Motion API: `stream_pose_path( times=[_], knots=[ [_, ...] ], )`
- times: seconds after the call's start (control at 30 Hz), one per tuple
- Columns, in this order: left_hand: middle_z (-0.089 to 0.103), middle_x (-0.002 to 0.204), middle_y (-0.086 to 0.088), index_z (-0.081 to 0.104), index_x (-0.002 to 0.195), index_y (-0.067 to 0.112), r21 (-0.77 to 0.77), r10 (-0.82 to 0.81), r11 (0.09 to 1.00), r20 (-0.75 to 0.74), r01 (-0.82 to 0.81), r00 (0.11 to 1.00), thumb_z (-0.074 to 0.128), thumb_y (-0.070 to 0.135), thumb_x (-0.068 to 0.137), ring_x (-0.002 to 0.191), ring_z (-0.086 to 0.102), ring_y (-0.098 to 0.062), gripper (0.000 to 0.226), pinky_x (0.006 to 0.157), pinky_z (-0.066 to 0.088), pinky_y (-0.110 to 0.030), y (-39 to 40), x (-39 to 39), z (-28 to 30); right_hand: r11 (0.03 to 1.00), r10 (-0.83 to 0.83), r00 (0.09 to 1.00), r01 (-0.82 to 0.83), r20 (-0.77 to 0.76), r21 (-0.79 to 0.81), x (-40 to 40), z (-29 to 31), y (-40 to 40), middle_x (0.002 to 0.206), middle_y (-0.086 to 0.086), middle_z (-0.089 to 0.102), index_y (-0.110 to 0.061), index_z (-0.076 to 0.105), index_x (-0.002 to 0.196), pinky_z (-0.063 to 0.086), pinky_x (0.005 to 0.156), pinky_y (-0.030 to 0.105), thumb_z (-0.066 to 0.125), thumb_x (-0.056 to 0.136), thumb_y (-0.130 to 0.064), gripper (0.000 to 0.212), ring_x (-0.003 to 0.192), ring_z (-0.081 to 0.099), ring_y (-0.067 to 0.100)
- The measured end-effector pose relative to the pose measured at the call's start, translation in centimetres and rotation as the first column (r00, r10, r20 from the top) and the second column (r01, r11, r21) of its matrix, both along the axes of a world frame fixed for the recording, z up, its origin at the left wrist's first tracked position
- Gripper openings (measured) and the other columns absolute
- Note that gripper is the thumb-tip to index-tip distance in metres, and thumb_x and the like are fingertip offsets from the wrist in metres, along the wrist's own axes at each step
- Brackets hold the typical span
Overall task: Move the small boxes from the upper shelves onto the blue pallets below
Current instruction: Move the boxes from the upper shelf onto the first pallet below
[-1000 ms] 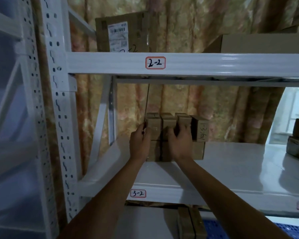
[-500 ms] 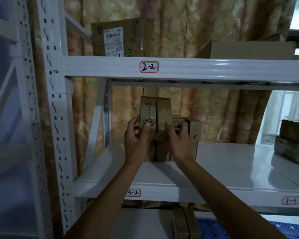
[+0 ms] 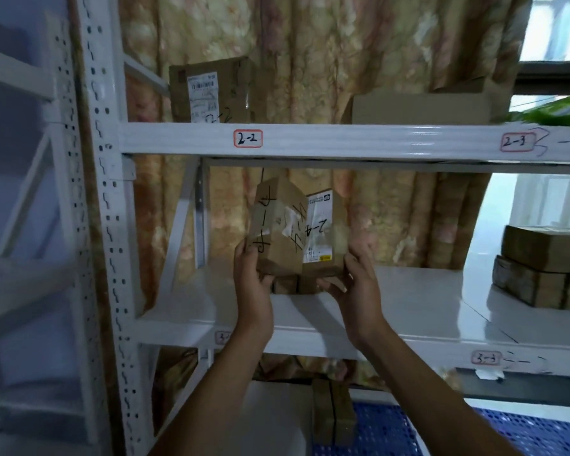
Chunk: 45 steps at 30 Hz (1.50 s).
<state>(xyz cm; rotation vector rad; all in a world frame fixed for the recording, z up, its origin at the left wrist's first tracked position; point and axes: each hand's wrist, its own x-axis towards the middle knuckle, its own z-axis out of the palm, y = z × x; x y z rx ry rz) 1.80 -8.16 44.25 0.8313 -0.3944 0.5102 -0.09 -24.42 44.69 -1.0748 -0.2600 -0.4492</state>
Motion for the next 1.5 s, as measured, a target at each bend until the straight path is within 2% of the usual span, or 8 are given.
stream_pose_path(
  times=[0.27, 0.43, 0.53, 0.6, 0.77, 1.1, 1.2, 1.5],
  knots=[
    [0.069, 0.132, 0.002, 0.058, 0.139, 0.034, 0.033, 0.168, 0.985, -0.03, -0.167, 0.985, 0.058, 0.047, 0.09, 0.121, 0.066, -0.019, 0.05, 0.096, 0.054, -0.038, -6.6, -6.7, -1.7, 0.992, -0.118, 0.993, 0.119, 0.028, -0.035, -6.8, -2.5, -6.6, 0.128, 0.008, 0.072, -0.026, 0.063, 0.135, 0.062, 0.078, 0.031, 0.049, 0.109, -0.02, 0.03, 0.113, 0.07, 0.031],
    [0.066, 0.127, 0.009, 0.058, 0.134, 0.037, 0.206, 0.261, 0.946, -0.02, -0.252, 0.965, 0.06, 0.053, 0.094, 0.122, 0.062, -0.018, 0.043, 0.1, 0.052, -0.042, -10.5, -11.7, -6.2, 0.971, -0.126, 0.988, 0.14, 0.085, -0.191, -12.3, -6.6, -10.1, 0.127, -0.01, 0.071, -0.031, 0.062, 0.134, 0.062, 0.086, 0.029, 0.054, 0.107, -0.029, 0.029, 0.114, 0.071, 0.014],
    [0.061, 0.136, 0.006, 0.054, 0.14, 0.031, 0.311, 0.276, 0.908, 0.057, -0.28, 0.96, 0.061, 0.047, 0.098, 0.125, 0.06, -0.015, 0.046, 0.097, 0.055, -0.031, -12.3, -15.2, -9.8, 0.95, -0.135, 0.988, 0.152, 0.079, -0.272, -15.8, -10.6, -11.7, 0.132, -0.008, 0.069, -0.034, 0.061, 0.135, 0.062, 0.091, 0.037, 0.061, 0.104, -0.036, 0.032, 0.121, 0.068, 0.016],
    [0.059, 0.14, 0.001, 0.051, 0.143, 0.028, 0.377, 0.266, 0.885, 0.073, -0.273, 0.961, 0.064, 0.048, 0.097, 0.128, 0.059, -0.019, 0.052, 0.1, 0.054, -0.036, -13.4, -17.1, -12.2, 0.934, -0.17, 0.985, 0.174, 0.04, -0.311, -17.8, -13.2, -12.5, 0.135, -0.006, 0.067, -0.037, 0.061, 0.135, 0.06, 0.097, 0.047, 0.067, 0.097, -0.044, 0.039, 0.125, 0.065, 0.018],
    [0.061, 0.137, 0.007, 0.049, 0.141, 0.038, 0.444, 0.284, 0.867, -0.068, -0.226, 0.957, 0.065, 0.058, 0.092, 0.125, 0.063, -0.016, 0.055, 0.1, 0.055, -0.049, -15.9, -20.1, -17.4, 0.926, -0.196, 0.98, 0.17, -0.044, -0.338, -20.4, -18.1, -14.9, 0.134, -0.006, 0.067, -0.028, 0.059, 0.137, 0.058, 0.101, 0.052, 0.065, 0.103, -0.033, 0.035, 0.124, 0.065, 0.017],
    [0.058, 0.139, 0.005, 0.051, 0.139, 0.04, 0.514, 0.294, 0.851, -0.303, -0.105, 0.906, 0.068, 0.058, 0.088, 0.126, 0.061, -0.016, 0.056, 0.101, 0.054, -0.054, -19.4, -19.7, -25.5, 0.933, -0.216, 0.947, 0.129, -0.237, -0.337, -19.8, -25.5, -18.1, 0.13, -0.01, 0.068, -0.039, 0.064, 0.131, 0.063, 0.092, 0.035, 0.067, 0.097, -0.042, 0.035, 0.121, 0.066, 0.011],
    [0.06, 0.14, 0.005, 0.051, 0.141, 0.04, 0.493, 0.226, 0.87, -0.405, 0.003, 0.886, 0.069, 0.058, 0.087, 0.126, 0.062, -0.017, 0.059, 0.101, 0.056, -0.051, -20.3, -17.9, -27.9, 0.932, -0.229, 0.928, 0.122, -0.294, -0.341, -18.1, -27.9, -19.0, 0.127, -0.014, 0.069, -0.044, 0.065, 0.126, 0.062, 0.089, 0.028, 0.067, 0.097, -0.042, 0.03, 0.119, 0.065, 0.007],
    [0.068, 0.113, 0.02, 0.057, 0.128, 0.042, 0.56, 0.232, 0.807, -0.59, 0.186, 0.774, 0.065, 0.038, 0.099, 0.097, 0.065, 0.009, 0.03, 0.071, 0.054, -0.011, -22.4, -8.5, -34.6, 0.942, -0.292, 0.82, 0.158, -0.493, -0.296, -9.8, -34.6, -20.6, 0.121, 0.009, 0.072, -0.02, 0.067, 0.126, 0.061, 0.093, 0.053, 0.065, 0.102, -0.025, 0.024, 0.113, 0.07, 0.029]
  ],
)
